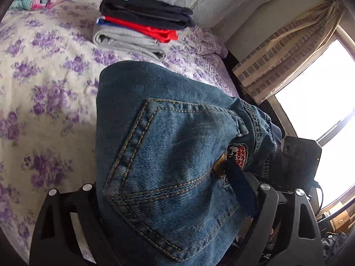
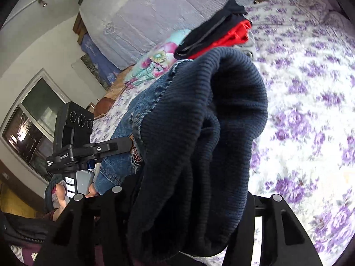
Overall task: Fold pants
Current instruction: 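Lift the folded jeans with the left tool and carry them to the clothes stack, then lower the jeans onto the stack and open the left tool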
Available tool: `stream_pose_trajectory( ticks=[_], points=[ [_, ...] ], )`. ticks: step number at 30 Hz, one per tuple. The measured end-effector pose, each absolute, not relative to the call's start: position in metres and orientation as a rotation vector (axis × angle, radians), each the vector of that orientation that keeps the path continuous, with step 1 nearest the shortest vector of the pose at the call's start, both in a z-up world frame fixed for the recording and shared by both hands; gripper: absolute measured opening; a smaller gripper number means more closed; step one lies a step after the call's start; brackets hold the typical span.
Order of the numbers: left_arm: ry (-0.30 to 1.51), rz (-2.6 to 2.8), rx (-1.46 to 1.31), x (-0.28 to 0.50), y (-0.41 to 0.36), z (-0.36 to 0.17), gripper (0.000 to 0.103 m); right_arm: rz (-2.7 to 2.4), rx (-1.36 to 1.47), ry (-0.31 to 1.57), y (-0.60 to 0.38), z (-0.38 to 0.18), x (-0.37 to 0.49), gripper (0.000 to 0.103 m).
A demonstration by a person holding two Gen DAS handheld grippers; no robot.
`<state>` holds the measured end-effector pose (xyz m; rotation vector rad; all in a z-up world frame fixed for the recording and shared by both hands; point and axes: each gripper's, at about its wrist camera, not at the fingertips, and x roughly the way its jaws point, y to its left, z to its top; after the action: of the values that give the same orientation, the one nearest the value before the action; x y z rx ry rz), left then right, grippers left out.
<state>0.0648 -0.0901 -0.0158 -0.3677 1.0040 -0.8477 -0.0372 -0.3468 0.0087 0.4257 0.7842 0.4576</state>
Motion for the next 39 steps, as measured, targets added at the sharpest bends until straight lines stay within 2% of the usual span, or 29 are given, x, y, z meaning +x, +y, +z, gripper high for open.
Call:
stream_pose_trajectory(
  ticks=[5,8,15,18,20,23,25,33,37,39],
  points=[
    [0.9,-0.842,-0.349,0.099,-0.093,0.039,0.086,0.455,0.404,0.709,-0.353,0.057,0.009,0.054],
    [0.911,-0.816,-0.37,0.149,-0.102,0.059,0.085,0.409,0.357,0.695,-0.357,0.085,0.06,0.053],
    [0.748,-0.784,-0.389,0.29,-0.12,0.138,0.086,0.302,0.247,0.532,-0.364,0.158,0.205,0.056],
    [0.772,-0.77,-0.413,0.366,-0.134,0.134,0.089,0.179,0.196,0.523,-0.367,0.151,0.276,0.066],
    [0.873,-0.732,-0.445,0.421,-0.146,0.101,0.091,0.025,0.157,0.599,-0.367,0.126,0.324,0.096],
    [1.096,-0.589,-0.49,0.487,-0.154,0.023,0.091,-0.191,0.006,0.699,-0.37,0.076,0.375,0.096],
    [1.126,-0.602,-0.591,0.499,-0.148,-0.002,0.093,-0.152,0.052,0.662,-0.377,0.073,0.372,0.096],
    [1.136,-0.65,-0.528,0.463,-0.126,0.045,0.094,-0.239,-0.047,0.358,-0.368,0.127,0.279,0.097],
    [0.984,-0.606,-0.475,0.402,-0.091,0.093,0.094,-0.205,-0.067,0.32,-0.364,0.164,0.208,0.099],
    [0.873,-0.557,-0.355,0.347,-0.079,0.123,0.095,-0.155,-0.031,0.333,-0.366,0.174,0.166,0.099]
  ],
)
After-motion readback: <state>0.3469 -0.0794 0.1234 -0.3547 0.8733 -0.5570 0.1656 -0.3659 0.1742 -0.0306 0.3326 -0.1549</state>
